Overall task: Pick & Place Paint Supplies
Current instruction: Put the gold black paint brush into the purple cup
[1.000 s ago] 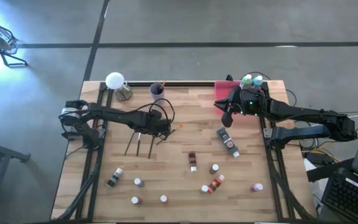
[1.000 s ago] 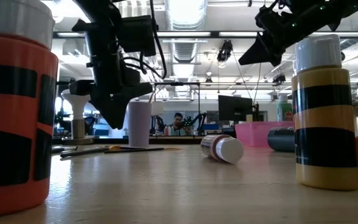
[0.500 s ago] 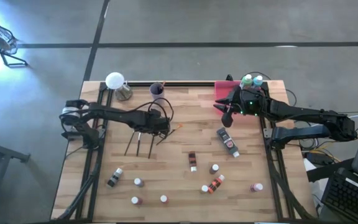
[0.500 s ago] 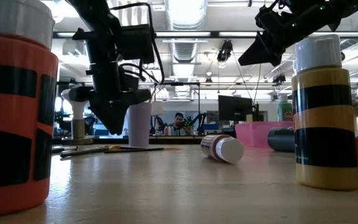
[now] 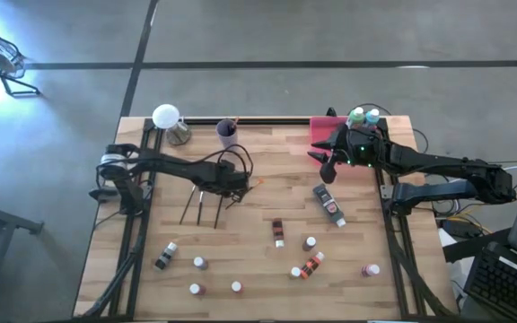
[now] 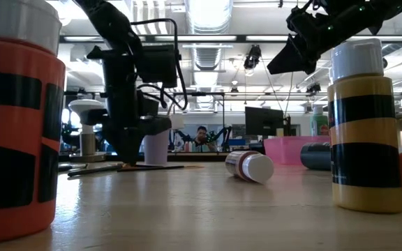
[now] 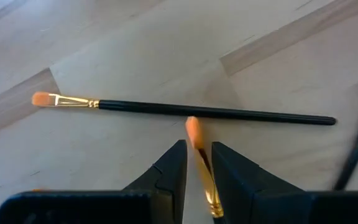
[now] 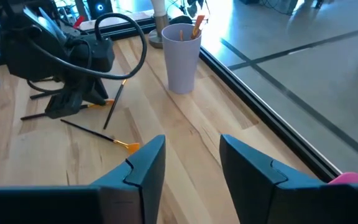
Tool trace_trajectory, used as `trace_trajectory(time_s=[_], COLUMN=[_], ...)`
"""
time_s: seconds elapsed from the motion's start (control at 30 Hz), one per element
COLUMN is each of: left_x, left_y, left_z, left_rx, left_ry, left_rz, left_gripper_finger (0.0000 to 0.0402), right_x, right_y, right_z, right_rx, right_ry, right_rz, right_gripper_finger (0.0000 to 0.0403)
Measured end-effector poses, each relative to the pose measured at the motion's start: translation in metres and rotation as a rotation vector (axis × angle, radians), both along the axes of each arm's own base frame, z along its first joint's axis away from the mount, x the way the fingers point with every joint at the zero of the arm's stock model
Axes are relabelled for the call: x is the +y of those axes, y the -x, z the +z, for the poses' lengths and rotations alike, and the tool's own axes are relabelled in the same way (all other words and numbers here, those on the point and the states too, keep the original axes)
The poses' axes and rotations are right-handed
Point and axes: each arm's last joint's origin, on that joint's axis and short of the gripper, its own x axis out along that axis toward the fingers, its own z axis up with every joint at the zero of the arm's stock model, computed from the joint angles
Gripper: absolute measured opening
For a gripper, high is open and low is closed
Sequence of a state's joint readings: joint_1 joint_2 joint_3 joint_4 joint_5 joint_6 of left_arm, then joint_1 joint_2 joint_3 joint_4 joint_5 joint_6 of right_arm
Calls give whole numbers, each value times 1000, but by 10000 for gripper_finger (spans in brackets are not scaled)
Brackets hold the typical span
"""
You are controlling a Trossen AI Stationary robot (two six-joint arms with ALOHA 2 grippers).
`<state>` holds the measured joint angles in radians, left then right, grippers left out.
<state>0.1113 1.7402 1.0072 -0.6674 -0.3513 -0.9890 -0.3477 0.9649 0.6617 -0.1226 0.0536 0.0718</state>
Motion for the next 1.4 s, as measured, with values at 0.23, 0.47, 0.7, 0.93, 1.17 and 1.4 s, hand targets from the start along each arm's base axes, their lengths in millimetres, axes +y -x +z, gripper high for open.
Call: trace_trajectory(time_s=[0.23, 0.47, 0.7, 0.93, 1.17, 1.4], left_x=[5, 8, 10, 10, 9, 8], left_y=[-2, -3, -3, -3, -2, -1], left_z=[-5, -6, -7, -7, -7, -5], left_rx=[0, -4, -1, 2, 7, 11], left_ry=[-2, -36, -46, -41, -39, -26], left_rz=[19, 32, 38, 37, 29, 11], left_gripper_finger=[81, 81, 80, 68, 8, 5], right_x=[0, 0, 0, 0, 0, 0], right_y=[0, 0, 0, 0, 0, 0], right_z=[0, 0, 0, 0, 0, 0], right_rx=[-1, 0, -1, -2, 0, 0], right_ry=[-3, 0, -3, -4, -1, 1], right_rz=[-1, 1, -1, -1, 0, 1], right_gripper_finger=[171, 189, 202, 212, 219, 231])
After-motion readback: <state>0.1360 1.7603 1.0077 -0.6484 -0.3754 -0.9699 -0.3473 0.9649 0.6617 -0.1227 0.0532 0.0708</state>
